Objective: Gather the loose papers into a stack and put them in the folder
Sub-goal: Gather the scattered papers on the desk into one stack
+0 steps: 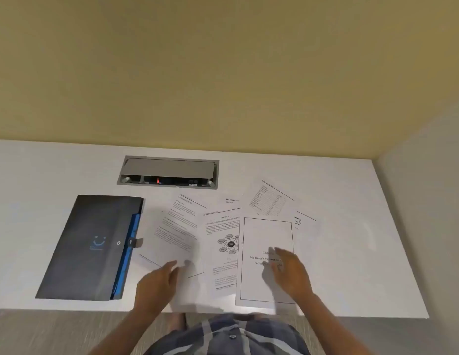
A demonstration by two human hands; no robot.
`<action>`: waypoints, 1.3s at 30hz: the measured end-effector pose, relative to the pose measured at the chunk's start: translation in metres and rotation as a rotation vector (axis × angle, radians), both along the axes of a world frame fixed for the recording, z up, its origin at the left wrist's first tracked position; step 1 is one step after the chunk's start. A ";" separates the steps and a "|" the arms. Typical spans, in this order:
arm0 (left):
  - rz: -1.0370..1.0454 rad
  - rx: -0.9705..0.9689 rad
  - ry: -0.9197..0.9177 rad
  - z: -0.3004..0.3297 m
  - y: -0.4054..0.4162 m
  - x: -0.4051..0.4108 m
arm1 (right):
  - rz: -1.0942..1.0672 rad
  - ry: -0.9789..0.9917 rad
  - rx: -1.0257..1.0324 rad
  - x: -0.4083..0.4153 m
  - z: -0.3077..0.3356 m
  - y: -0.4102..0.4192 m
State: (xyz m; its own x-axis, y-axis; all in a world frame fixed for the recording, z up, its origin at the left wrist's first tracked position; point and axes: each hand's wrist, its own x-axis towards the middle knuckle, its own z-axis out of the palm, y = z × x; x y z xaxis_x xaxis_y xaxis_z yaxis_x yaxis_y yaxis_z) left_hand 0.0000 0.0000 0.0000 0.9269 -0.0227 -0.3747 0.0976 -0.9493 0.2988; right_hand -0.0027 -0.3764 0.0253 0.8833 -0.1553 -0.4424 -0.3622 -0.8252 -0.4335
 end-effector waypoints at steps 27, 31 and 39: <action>-0.138 -0.047 0.088 -0.012 -0.096 0.148 | 0.018 0.133 -0.086 0.113 -0.024 -0.049; -0.110 -0.059 0.105 -0.007 -0.099 0.153 | 0.017 0.137 -0.086 0.117 -0.021 -0.048; -0.101 -0.024 0.124 -0.007 -0.096 0.156 | 0.056 0.167 -0.087 0.122 -0.022 -0.051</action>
